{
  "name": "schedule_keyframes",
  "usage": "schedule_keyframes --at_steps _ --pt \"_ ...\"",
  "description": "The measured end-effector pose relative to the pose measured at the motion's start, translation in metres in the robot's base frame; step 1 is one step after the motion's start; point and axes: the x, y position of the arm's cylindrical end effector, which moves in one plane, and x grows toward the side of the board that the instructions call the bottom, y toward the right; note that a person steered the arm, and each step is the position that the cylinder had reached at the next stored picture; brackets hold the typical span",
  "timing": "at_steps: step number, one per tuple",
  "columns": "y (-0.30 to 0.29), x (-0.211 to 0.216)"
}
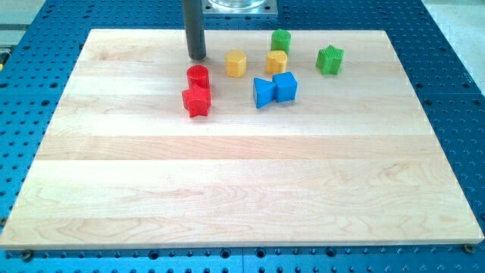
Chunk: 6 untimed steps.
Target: Move the green circle diagonally to the green star
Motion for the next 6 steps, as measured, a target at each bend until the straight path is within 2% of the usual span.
schedule_keyframes --at_steps 2,4,6 --pt "0.003 0.002" --pt "0.062 0.005" --pt "0.073 0.006"
